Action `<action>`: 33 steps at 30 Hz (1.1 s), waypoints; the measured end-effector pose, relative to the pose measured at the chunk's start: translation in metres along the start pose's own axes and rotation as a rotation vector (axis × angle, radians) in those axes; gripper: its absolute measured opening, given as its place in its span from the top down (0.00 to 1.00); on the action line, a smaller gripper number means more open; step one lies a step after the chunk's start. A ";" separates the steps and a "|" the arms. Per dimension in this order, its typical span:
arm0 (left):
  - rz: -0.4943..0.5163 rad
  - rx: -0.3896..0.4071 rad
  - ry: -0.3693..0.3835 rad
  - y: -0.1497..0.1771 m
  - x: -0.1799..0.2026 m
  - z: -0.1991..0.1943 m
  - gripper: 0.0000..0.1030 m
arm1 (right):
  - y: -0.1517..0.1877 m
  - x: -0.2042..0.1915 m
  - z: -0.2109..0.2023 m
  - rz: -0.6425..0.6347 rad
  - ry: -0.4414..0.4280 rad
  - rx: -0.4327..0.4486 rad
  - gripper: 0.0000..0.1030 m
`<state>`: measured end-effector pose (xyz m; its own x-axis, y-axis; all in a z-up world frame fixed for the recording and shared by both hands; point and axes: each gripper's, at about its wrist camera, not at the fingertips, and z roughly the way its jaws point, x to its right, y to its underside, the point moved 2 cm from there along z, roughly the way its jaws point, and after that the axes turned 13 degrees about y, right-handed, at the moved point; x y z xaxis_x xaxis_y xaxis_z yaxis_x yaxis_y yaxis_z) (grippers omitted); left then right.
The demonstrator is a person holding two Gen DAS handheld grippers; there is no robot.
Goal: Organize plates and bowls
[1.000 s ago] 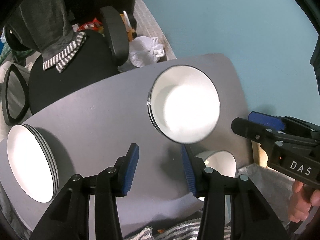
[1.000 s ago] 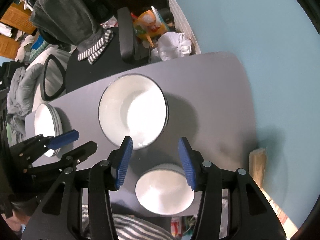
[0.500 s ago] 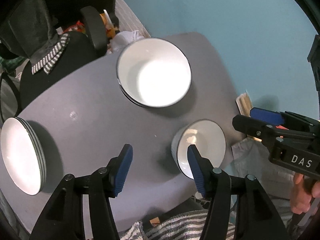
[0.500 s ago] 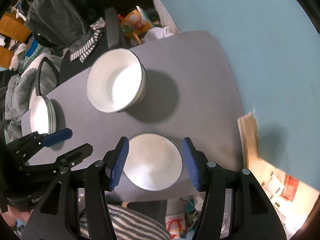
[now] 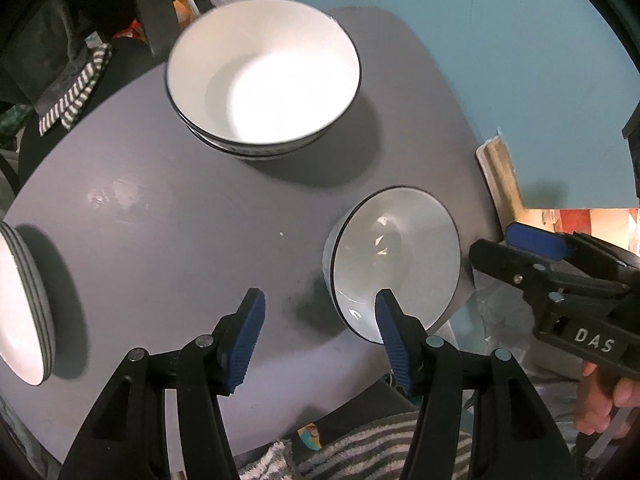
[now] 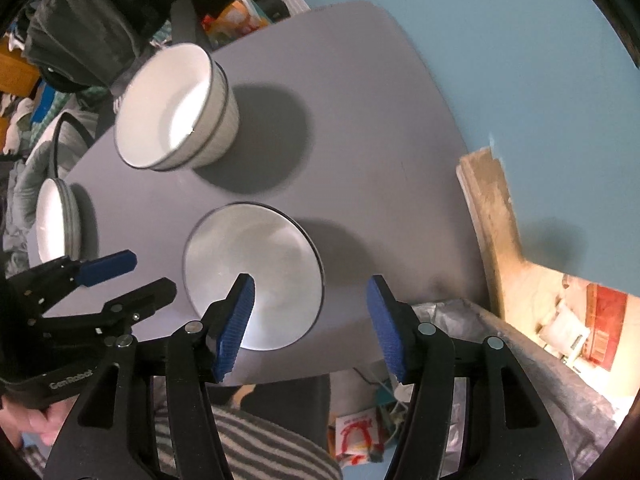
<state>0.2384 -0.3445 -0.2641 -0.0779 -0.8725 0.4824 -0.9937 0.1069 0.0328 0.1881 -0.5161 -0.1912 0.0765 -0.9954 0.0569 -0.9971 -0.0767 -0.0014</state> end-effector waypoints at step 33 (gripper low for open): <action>-0.081 -0.079 0.024 -0.015 -0.021 0.066 0.57 | 0.015 0.006 0.069 0.029 -0.091 -0.074 0.76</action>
<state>0.2492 -0.3596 -0.3327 0.0050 -0.8683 0.4960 -0.9872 0.0747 0.1407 0.1736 -0.5275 -0.2597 0.0443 -0.9985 -0.0328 -0.9963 -0.0466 0.0722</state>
